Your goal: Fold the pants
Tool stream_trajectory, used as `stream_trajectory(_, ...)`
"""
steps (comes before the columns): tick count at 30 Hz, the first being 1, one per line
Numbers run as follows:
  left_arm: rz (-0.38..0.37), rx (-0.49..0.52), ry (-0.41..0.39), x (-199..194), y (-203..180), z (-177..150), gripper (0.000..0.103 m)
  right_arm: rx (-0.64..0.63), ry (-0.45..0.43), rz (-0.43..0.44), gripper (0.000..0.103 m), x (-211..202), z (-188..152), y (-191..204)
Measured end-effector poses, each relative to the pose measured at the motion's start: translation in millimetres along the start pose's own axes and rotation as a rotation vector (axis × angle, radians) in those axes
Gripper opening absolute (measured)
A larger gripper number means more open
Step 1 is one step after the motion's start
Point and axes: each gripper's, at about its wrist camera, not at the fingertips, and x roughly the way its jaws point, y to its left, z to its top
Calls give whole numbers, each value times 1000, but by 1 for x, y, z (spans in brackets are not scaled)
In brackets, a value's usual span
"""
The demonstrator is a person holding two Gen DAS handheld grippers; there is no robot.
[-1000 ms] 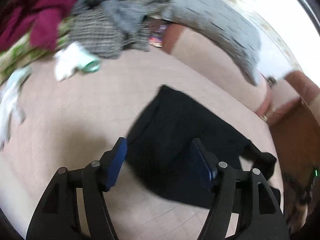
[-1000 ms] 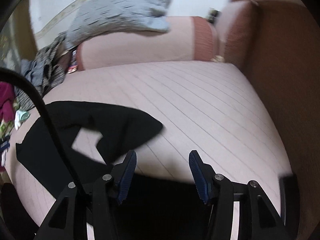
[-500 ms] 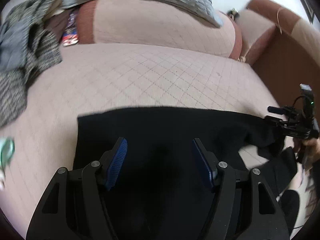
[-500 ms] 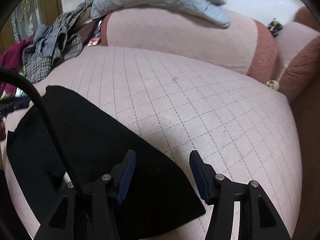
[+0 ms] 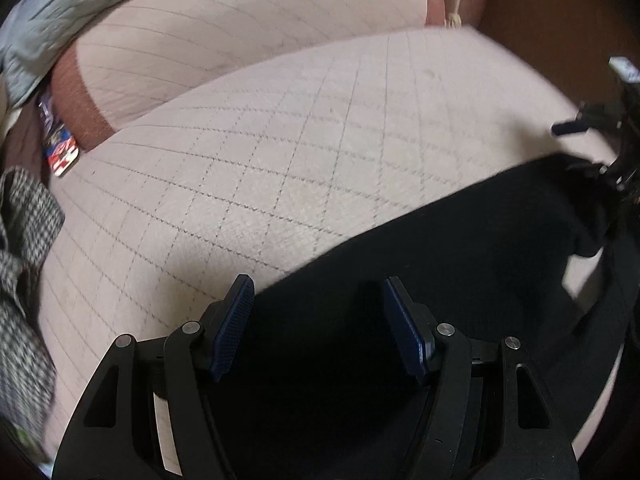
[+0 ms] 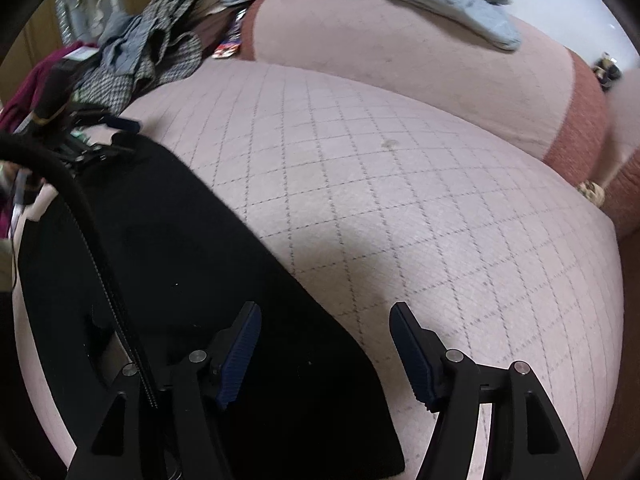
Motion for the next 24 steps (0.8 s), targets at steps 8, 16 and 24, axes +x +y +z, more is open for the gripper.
stream_trajectory(8, 29, 106, 32, 24, -1, 10, 83, -83, 49, 17, 65, 24, 5, 14)
stream_trajectory(16, -41, 59, 20, 26, 3, 7, 54, -211, 21, -65, 4, 19, 6, 44)
stream_trajectory(24, 27, -68, -127, -16, -3, -9, 5, -288, -170, -291, 4, -46, 27, 66)
